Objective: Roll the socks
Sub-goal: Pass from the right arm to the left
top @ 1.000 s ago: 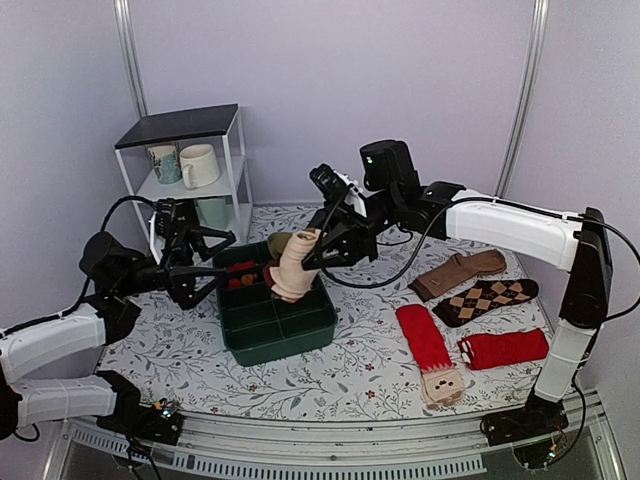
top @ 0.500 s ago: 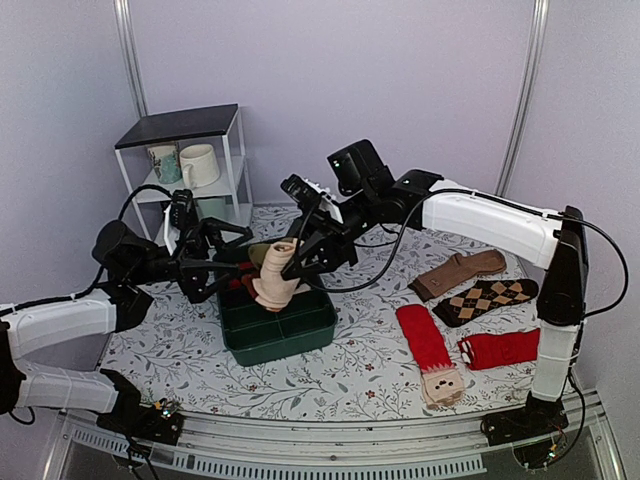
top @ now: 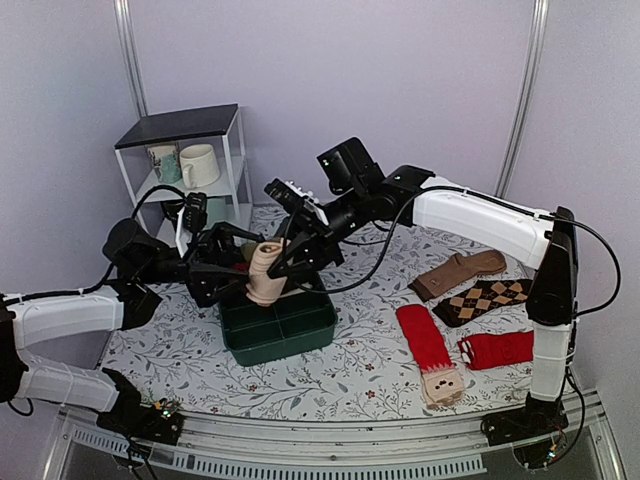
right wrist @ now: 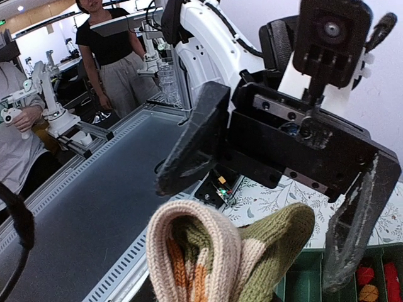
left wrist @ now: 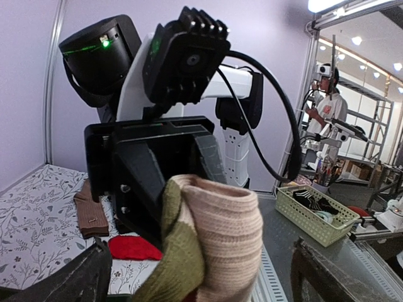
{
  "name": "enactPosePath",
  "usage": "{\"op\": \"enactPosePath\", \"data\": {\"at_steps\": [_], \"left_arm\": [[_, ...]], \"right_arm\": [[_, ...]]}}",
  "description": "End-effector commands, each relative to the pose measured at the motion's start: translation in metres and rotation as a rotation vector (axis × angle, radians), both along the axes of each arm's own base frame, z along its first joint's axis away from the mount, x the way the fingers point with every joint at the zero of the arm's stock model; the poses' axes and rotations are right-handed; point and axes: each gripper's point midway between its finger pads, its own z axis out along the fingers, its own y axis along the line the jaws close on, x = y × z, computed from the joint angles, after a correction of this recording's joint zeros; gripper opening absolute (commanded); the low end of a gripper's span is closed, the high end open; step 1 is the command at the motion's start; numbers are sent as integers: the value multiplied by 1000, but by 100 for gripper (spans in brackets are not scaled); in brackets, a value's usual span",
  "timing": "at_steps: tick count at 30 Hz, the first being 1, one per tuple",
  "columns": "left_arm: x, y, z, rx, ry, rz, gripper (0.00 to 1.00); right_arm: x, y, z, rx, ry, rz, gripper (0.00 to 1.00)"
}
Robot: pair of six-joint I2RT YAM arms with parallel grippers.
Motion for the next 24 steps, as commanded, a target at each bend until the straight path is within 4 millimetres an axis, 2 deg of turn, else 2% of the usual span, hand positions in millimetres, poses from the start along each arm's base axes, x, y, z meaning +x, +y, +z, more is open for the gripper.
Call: {"op": "enactPosePath", "data": {"at_steps": [1, 9, 14, 24], "left_arm": [[-10, -5, 4, -3, -16, -37, 100], [-7, -6, -8, 37, 3, 4, 99], [2, -7, -15, 74, 31, 57, 89], [13, -1, -19, 112, -12, 168, 89]], "right_arm": [[16, 13, 1, 10, -45, -86, 13], [36, 19, 11, 29, -85, -227, 13], [46, 18, 21, 45, -83, -295, 13], [40, 5, 49, 110, -67, -276, 13]]}}
